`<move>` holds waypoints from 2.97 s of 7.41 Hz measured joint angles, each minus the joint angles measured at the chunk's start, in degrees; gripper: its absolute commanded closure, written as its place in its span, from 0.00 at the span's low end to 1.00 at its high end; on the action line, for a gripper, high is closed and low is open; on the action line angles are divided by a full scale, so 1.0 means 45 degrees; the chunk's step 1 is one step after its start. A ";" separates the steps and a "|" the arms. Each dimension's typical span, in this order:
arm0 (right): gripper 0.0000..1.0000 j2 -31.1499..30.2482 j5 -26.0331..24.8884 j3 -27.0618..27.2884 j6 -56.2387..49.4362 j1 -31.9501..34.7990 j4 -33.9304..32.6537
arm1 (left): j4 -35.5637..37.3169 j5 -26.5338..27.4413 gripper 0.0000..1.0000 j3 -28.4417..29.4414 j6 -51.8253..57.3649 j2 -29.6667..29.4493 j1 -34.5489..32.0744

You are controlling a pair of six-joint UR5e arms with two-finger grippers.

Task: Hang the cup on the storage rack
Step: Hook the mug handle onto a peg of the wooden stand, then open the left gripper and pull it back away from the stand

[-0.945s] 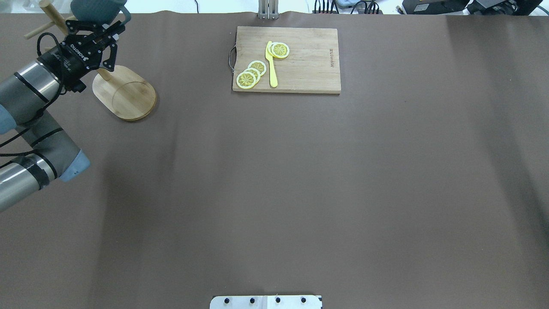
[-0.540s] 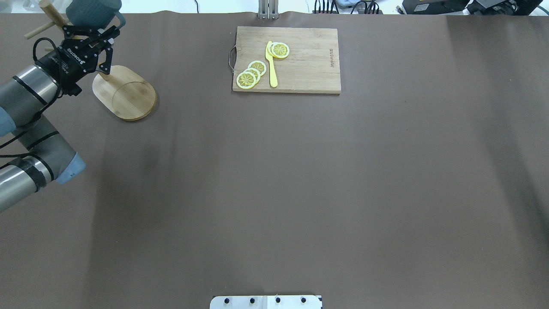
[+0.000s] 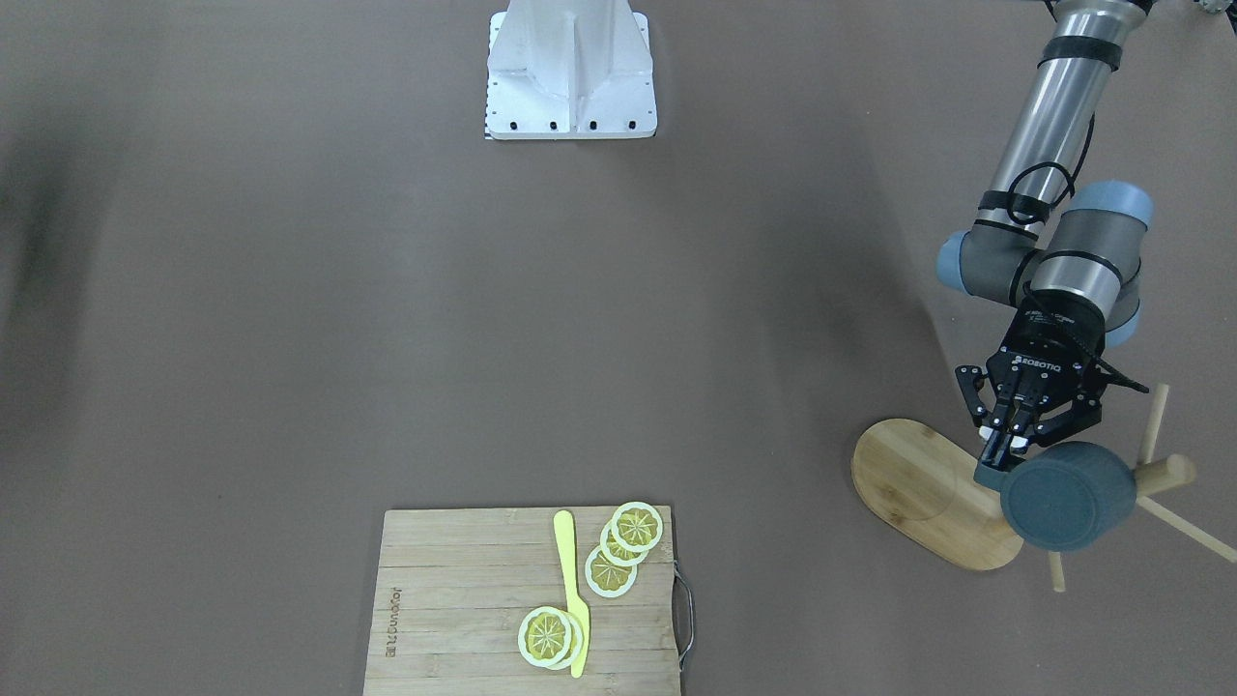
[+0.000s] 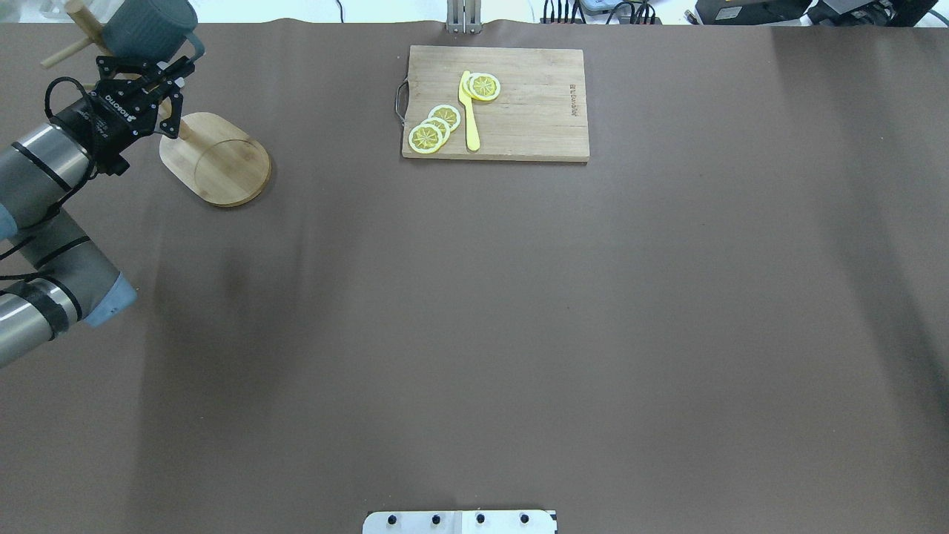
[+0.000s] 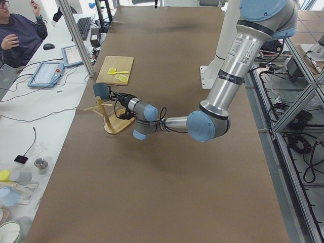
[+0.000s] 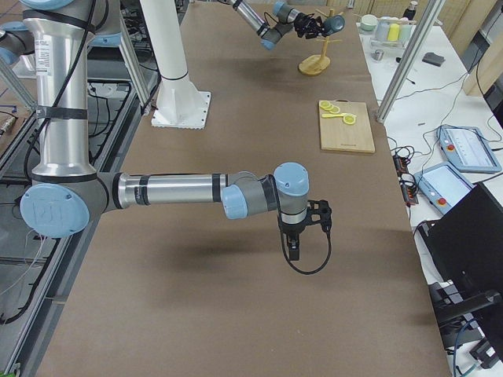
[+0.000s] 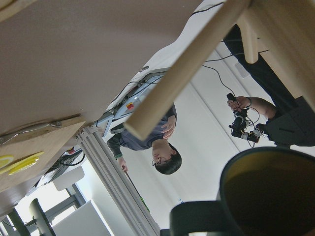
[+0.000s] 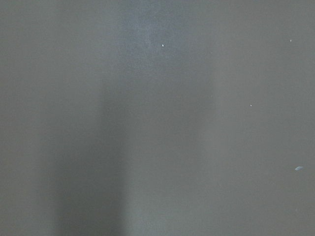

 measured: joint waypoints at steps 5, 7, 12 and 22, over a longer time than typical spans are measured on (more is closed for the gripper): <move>0.00 0.0026 0.0003 -0.0017 0.0001 -0.0025 0.0000 | -0.0314 -0.0005 0.01 -0.0252 0.0148 0.0214 0.0117; 0.00 0.0025 0.0017 -0.0019 0.0000 -0.0024 0.0000 | -0.0619 0.0008 0.01 -0.0596 0.0397 0.0246 0.0242; 0.00 0.0032 0.0020 -0.0020 0.0000 -0.0033 0.0000 | -0.0654 -0.0164 0.01 -0.3839 0.3359 0.1265 0.0540; 0.00 -0.0039 0.0039 -0.0127 0.0000 -0.0032 0.0000 | 0.2961 -0.3003 0.02 -0.6020 3.0737 0.5971 0.0537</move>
